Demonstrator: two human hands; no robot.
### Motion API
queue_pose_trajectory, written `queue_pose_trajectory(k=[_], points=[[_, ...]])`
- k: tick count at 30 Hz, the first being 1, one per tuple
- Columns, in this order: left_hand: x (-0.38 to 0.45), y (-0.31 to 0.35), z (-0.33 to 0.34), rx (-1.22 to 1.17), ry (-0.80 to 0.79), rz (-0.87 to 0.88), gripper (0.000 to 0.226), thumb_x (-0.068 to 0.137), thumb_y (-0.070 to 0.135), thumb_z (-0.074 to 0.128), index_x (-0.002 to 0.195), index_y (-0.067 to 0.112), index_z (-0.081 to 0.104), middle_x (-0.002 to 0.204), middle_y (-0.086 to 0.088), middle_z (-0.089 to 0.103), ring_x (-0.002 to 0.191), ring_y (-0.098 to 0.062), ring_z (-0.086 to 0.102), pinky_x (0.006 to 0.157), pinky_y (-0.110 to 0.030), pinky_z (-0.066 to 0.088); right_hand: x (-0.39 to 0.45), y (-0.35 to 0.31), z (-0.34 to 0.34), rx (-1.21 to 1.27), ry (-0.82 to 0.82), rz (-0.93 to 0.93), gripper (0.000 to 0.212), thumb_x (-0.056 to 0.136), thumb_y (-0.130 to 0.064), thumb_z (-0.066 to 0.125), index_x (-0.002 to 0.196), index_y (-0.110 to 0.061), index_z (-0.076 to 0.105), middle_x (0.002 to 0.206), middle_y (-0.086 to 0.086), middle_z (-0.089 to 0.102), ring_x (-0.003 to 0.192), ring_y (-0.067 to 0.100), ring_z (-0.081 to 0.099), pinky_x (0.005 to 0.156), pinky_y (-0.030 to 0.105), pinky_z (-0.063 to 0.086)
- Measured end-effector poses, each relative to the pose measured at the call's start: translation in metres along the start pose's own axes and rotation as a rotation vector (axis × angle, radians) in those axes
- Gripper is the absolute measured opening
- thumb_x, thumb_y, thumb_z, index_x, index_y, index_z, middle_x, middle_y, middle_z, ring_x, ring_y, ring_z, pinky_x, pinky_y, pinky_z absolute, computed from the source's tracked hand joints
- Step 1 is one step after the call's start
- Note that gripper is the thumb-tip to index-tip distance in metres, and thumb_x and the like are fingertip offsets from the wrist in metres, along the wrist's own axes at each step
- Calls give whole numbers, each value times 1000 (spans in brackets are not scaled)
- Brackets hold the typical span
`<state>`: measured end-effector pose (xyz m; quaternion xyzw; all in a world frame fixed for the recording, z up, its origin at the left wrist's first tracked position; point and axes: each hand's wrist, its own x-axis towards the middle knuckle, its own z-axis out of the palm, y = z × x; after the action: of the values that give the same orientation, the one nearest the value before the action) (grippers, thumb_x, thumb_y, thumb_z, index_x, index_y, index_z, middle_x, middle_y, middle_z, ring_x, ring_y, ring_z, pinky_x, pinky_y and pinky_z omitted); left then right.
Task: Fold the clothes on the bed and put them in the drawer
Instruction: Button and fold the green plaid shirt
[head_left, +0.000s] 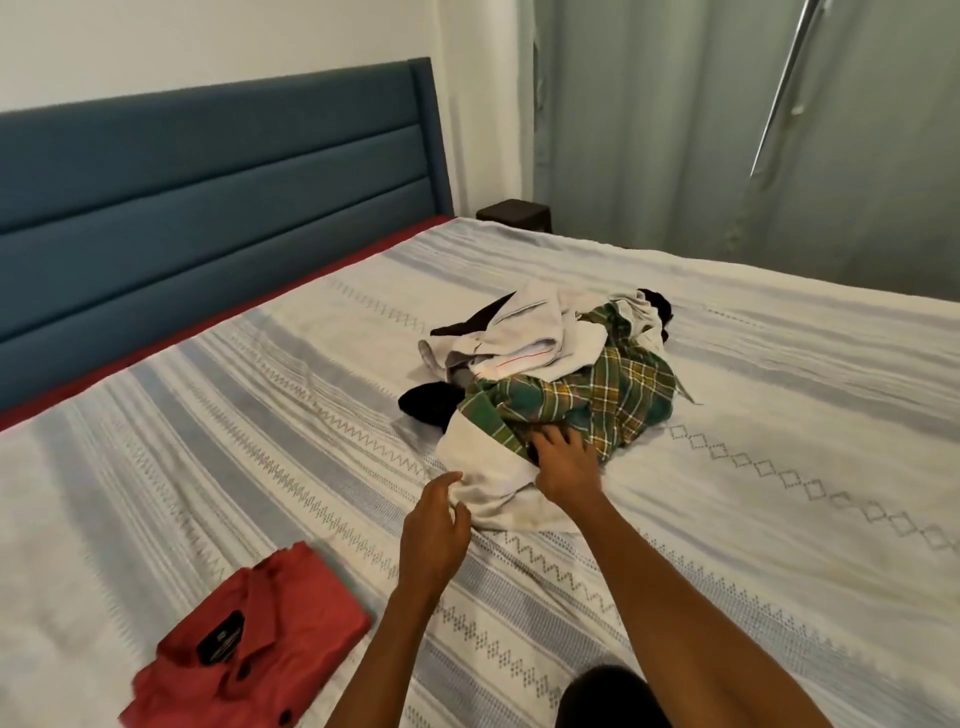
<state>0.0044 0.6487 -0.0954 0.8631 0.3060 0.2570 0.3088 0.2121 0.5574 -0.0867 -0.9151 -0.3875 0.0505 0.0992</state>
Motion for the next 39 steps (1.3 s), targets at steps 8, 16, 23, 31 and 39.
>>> queue_pose_trajectory(k=[8,16,23,31,39], points=[[10,37,22,-49,-105,94,30,98,19,52,127,25,57,129,10,60,116,-11,58,91,-14,39,-5,53,-18,323,131,-80,29,98,-23,60,125,-29,70,122,-1,67,106,20,62,80,28,47],[28,97,41,-25,-189,144,73,97,25,54,158,23,15,164,-5,17,143,-25,32,108,-40,41,-48,77,-81,872,460,-42,14,99,-16,60,107,-20,72,102,-3,72,93,9,66,80,28,51],[29,170,43,-379,-210,128,103,85,51,67,152,48,-12,159,-2,34,140,-21,42,112,-42,41,-77,81,-160,1302,541,-53,16,104,-18,49,102,-12,63,98,8,69,92,20,64,86,36,49],[15,274,30,-171,-48,365,100,79,70,63,151,55,-5,149,-6,38,132,-26,45,105,-48,44,-155,123,-264,2210,541,-249,14,84,-20,52,72,-13,47,67,3,45,62,16,46,65,30,44],[-45,441,49,-325,-122,797,41,93,48,62,130,31,57,129,5,49,118,-12,51,101,-38,50,-267,213,-333,2090,706,-151,16,81,-18,53,66,-12,57,65,4,50,61,16,51,67,30,46]])
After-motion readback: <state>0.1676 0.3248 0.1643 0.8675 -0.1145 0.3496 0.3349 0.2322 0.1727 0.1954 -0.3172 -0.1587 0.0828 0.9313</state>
